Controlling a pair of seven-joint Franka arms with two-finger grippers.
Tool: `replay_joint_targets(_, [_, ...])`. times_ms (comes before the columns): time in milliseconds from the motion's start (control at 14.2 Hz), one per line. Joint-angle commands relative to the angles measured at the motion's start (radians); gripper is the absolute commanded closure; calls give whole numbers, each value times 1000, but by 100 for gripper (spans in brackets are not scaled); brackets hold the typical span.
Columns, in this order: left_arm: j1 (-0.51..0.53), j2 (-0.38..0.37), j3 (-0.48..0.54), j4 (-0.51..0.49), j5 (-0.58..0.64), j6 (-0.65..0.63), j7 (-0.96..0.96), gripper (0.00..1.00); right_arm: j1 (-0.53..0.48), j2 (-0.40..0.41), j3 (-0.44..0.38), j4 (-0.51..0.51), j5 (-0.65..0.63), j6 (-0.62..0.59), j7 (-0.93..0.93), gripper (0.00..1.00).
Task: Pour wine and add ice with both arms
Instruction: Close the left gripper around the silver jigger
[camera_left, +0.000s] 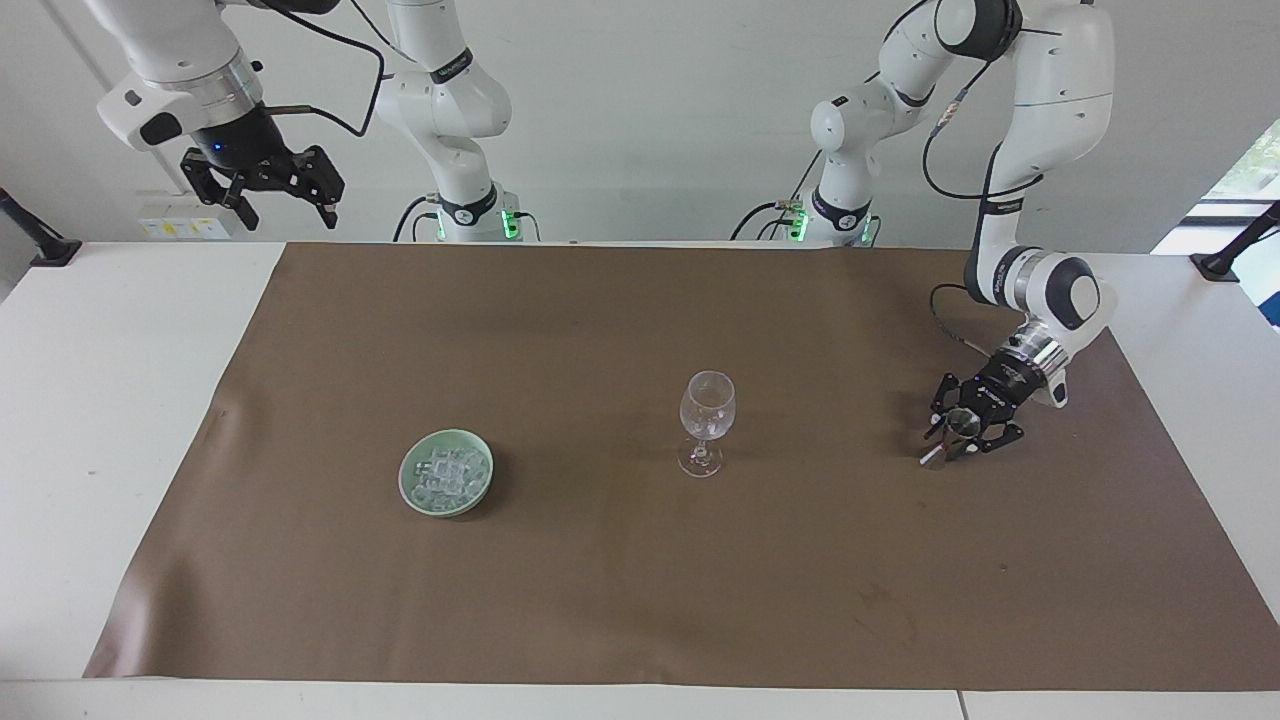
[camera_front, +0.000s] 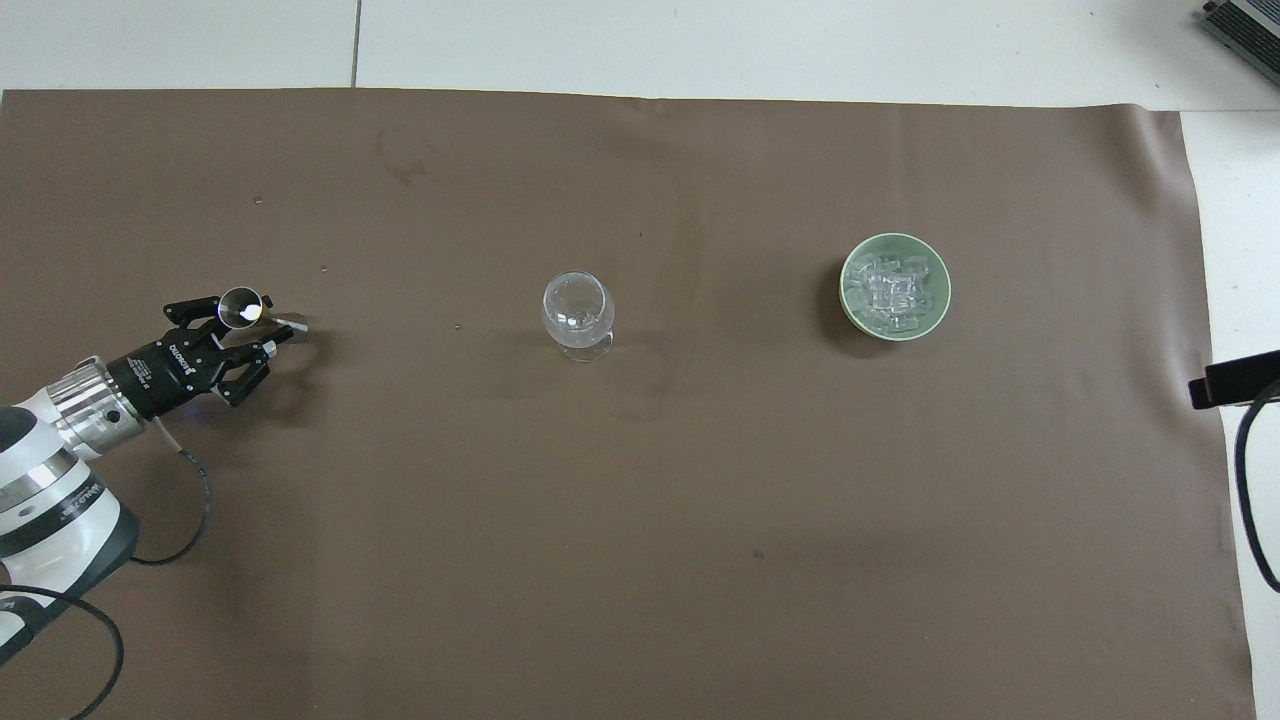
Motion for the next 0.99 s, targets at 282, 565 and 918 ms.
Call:
replay_joint_targets(282, [2,-8,2,-22,-25,3,18,89,-2,-10,1,-3,13,-6,-10,0])
replay_joint_targets(565, [1,-7,2,-21,-25,1,15,100,-2,-10,1,-3,13,-6,-10,0])
replay_joint_targets(918, [-5,-4,2,-9,-20,-8,10,100,-2,-10,1,-3,13,-6,-10,0])
